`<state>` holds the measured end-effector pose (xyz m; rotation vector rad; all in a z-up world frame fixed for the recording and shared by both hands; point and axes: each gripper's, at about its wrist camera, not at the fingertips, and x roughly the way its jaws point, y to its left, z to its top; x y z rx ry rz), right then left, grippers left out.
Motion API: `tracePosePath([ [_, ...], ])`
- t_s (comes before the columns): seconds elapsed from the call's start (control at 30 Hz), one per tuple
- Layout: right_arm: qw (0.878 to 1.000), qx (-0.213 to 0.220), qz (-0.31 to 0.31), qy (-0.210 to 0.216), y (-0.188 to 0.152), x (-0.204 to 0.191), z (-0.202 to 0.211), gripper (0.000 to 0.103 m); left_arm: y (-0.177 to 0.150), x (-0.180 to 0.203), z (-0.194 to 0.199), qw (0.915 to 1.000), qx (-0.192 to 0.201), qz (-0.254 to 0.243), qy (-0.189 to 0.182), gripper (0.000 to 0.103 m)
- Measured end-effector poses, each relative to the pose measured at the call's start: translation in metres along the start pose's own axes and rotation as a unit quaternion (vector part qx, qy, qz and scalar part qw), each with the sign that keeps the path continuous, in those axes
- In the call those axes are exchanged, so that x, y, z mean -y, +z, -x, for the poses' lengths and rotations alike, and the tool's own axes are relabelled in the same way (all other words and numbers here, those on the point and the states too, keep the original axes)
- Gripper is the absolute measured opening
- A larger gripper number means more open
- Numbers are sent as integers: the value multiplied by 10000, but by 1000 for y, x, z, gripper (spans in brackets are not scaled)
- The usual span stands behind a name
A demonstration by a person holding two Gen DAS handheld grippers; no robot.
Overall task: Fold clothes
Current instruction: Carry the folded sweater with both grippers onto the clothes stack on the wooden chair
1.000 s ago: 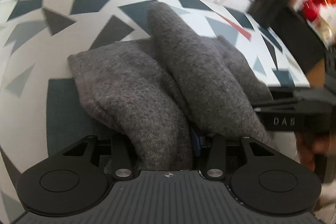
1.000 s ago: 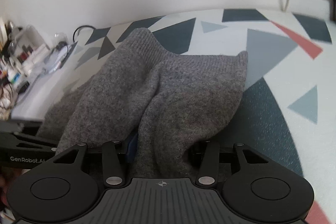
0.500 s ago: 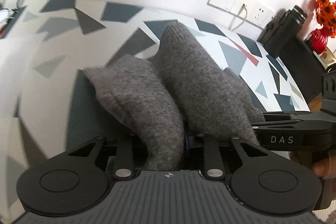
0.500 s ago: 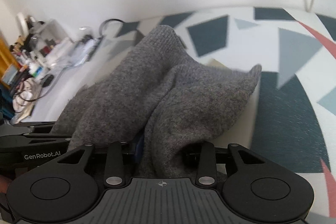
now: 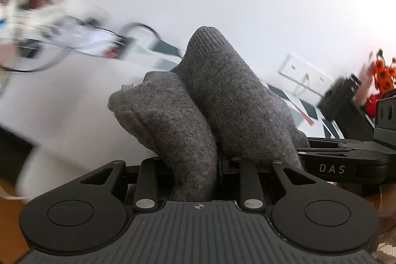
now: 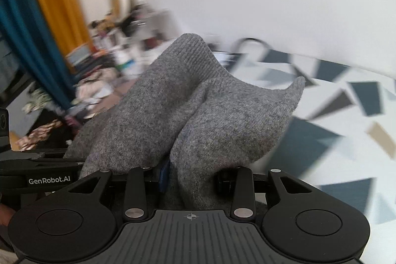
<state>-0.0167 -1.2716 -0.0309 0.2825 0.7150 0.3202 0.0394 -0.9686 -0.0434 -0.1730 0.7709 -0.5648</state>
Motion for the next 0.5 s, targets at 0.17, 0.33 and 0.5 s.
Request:
tracePosePath([
  [0.17, 9974, -191, 450, 530, 1, -87, -25, 33, -12, -59, 81, 9978, 373, 303, 461, 27],
  [0.33, 9893, -410, 904, 1065, -1, -169, -49, 33, -28, -109, 148, 9904, 621, 680, 1028, 27],
  [0.5, 9759, -625, 1354, 1594, -3, -251, -73, 33, -47, -152, 204, 9776, 847, 1102, 1581, 27],
])
